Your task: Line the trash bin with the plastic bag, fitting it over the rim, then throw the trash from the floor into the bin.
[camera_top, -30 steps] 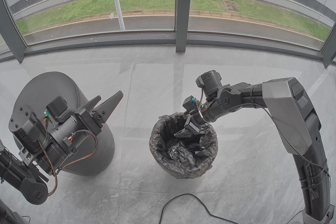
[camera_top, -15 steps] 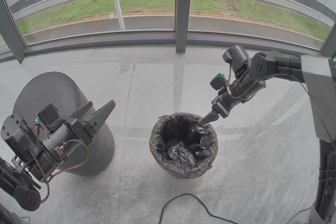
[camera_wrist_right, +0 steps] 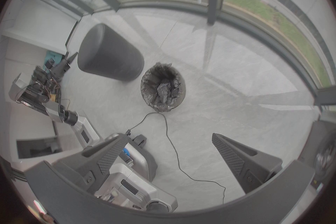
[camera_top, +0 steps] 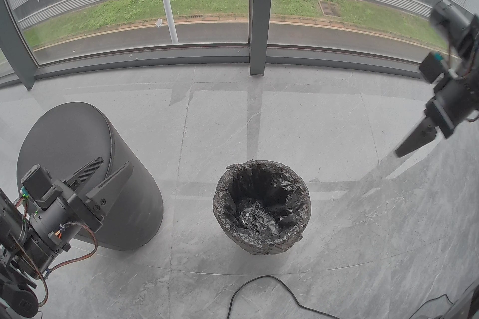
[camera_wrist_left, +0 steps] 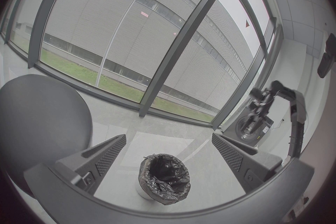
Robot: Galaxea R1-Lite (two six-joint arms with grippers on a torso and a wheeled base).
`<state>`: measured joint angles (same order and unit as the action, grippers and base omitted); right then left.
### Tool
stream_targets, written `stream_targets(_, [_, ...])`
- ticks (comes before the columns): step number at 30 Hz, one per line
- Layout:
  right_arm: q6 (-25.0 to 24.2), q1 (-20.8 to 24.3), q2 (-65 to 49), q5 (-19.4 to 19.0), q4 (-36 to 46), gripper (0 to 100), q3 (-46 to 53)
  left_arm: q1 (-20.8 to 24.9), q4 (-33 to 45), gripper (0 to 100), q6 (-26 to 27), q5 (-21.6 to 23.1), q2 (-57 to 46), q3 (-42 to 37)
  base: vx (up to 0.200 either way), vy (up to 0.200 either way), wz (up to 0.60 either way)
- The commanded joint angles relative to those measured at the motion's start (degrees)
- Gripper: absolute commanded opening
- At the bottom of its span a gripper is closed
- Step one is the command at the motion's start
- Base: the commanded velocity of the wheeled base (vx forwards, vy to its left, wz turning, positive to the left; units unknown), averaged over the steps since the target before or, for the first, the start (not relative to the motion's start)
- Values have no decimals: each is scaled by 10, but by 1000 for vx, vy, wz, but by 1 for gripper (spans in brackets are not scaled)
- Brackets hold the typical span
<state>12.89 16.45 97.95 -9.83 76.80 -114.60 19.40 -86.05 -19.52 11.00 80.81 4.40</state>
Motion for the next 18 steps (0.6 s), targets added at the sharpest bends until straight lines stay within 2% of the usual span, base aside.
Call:
stream_targets(1, [-77,-93,-606,103,82,100,0,-96,106,100,23,6,-203,-44,0,0,0])
stream_targets(2, [-73,-106,-662,103,40,100,74,-106,123,100,23,6,-216,-44,0,0,0])
stream_targets(3, [-73,-106,-662,103,40,100,74,-106,123,100,23,6,-216,-44,0,0,0])
stream_targets(4, [-73,-136,-781,104,-113,100,294,-129,164,100,24,7,-246,-44,0,0,0])
stream_targets(6, [-70,-160,-871,107,-304,100,489,-144,197,100,23,7,-272,-44,0,0,0])
stream_targets(8, [-71,-163,-928,117,-493,100,676,-155,237,100,19,7,-305,-44,0,0,0])
stream_targets(9, [-71,-163,-940,129,-559,100,738,-161,257,100,19,7,-322,-44,0,0,0])
stream_targets(10, [-71,-163,-944,140,-596,100,774,-166,271,100,18,7,-334,-44,0,0,0])
stream_targets(11, [-71,-163,-944,140,-596,100,774,-166,271,100,18,7,-334,-44,0,0,0])
stream_targets(12, [-70,-165,-951,166,-699,100,896,-180,341,100,18,7,-390,-44,0,0,0])
stream_targets(15, [-85,-171,-963,188,-774,100,1031,-185,449,100,19,7,-481,-44,0,0,0])
stream_targets(17, [-105,-168,-975,242,-815,100,1119,-186,541,100,21,7,-552,-44,0,0,0])
stream_targets(18, [-115,-168,-977,283,-818,100,1146,-185,593,100,23,6,-597,-44,0,0,0])
